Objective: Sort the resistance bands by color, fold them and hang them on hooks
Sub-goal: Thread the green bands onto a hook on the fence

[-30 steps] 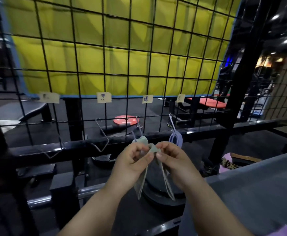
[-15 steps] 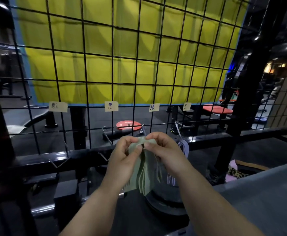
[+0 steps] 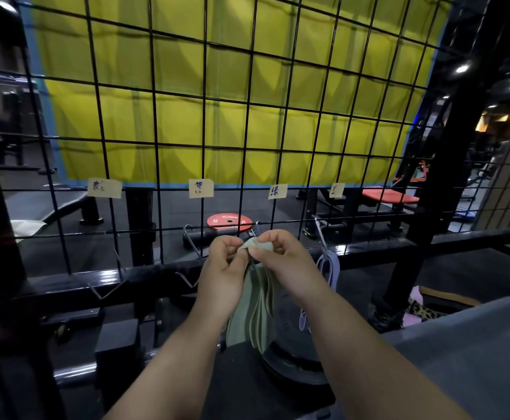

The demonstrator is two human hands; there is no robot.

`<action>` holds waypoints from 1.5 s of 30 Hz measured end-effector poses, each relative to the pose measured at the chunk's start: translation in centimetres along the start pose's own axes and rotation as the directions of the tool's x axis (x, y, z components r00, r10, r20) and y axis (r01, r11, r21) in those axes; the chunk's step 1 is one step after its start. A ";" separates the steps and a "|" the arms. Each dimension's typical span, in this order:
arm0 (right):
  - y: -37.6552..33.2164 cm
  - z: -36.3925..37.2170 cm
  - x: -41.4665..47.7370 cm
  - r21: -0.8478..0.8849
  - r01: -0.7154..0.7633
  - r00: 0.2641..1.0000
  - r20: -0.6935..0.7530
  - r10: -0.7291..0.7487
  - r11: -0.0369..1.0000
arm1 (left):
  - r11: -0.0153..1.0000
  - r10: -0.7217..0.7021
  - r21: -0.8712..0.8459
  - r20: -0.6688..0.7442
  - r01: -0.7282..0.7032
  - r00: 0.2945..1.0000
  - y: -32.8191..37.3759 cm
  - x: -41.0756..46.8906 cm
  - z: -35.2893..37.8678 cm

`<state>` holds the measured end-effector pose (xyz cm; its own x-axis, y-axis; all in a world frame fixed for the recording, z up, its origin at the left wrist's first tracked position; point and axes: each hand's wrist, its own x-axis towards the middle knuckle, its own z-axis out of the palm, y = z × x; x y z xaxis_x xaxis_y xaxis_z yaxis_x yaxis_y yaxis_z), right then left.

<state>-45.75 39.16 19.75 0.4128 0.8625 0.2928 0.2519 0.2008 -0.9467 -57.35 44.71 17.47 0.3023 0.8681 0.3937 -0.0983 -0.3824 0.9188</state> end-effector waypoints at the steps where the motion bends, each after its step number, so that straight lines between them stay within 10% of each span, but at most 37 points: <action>1: 0.0 0.1 0.1 -0.017 0.008 1.000 -0.004 -0.009 1.000 | 1.000 0.002 0.009 -0.003 -0.002 1.000 0.1 0.1 0.0; 45: 0.8 -2.7 2.2 0.112 -0.072 0.997 0.007 0.071 0.991 | 0.911 -0.181 -0.343 0.168 0.229 0.969 -0.2 0.2 2.3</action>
<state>-42.23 39.97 20.04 0.4240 0.8776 0.2237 0.1218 0.1895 -0.9743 -55.12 44.25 17.31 0.4698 0.8573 0.2104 -0.3451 -0.0409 0.9377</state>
